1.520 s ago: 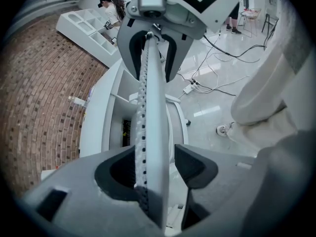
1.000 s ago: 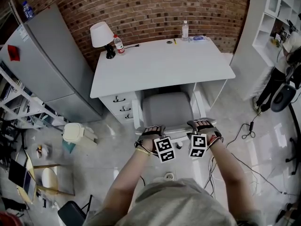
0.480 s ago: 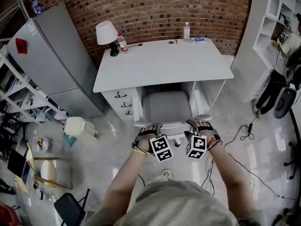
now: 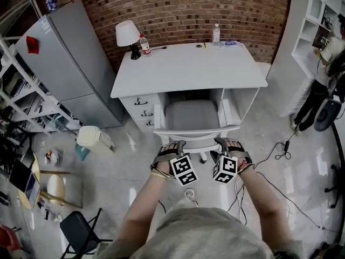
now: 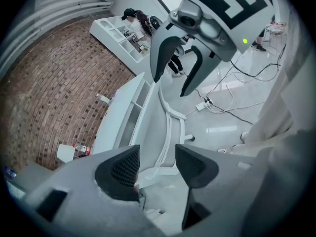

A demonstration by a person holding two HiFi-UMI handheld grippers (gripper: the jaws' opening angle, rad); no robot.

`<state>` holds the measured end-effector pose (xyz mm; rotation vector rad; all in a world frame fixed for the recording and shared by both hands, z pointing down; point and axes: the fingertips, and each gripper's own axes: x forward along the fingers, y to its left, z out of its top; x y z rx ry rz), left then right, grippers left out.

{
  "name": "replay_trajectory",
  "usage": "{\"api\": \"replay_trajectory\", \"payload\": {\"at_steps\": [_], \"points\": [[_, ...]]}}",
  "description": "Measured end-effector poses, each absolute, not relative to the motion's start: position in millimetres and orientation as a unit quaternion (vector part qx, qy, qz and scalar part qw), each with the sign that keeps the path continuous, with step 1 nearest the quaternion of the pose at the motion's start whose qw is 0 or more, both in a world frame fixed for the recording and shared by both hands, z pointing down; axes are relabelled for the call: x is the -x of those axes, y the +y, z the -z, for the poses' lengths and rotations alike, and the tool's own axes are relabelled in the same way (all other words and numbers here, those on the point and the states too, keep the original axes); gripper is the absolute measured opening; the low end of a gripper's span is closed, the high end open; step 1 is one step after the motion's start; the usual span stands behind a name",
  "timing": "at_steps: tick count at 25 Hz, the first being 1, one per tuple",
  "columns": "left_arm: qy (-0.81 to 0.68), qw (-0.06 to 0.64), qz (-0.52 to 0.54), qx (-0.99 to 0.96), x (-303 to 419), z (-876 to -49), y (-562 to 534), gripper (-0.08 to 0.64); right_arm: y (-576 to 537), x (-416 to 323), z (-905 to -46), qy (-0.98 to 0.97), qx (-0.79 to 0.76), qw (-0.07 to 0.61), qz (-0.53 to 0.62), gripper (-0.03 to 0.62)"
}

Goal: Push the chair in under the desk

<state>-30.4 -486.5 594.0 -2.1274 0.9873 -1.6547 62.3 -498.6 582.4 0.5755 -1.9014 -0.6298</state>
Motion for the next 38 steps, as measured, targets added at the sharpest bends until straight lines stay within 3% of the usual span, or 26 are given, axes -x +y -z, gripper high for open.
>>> {"api": "replay_trajectory", "payload": {"at_steps": [17,20,25,38], "points": [[0.428,0.066,0.481,0.762,13,-568,-408,0.184,-420,-70,-541,-0.851,-0.315,0.392,0.152,0.201],[0.454,0.052,0.449,0.768,11,-559,-399,0.148,-411,-73,-527,-0.862,-0.341,0.355,0.125,0.119],[0.492,0.016,0.388,0.779,9,-548,-384,0.068,-393,-79,-510,-0.875,-0.37,0.3,0.086,0.049],[0.538,-0.063,0.266,0.797,-18,-523,-334,0.011,-344,-100,-460,-0.893,-0.419,0.162,0.027,0.011]]}}
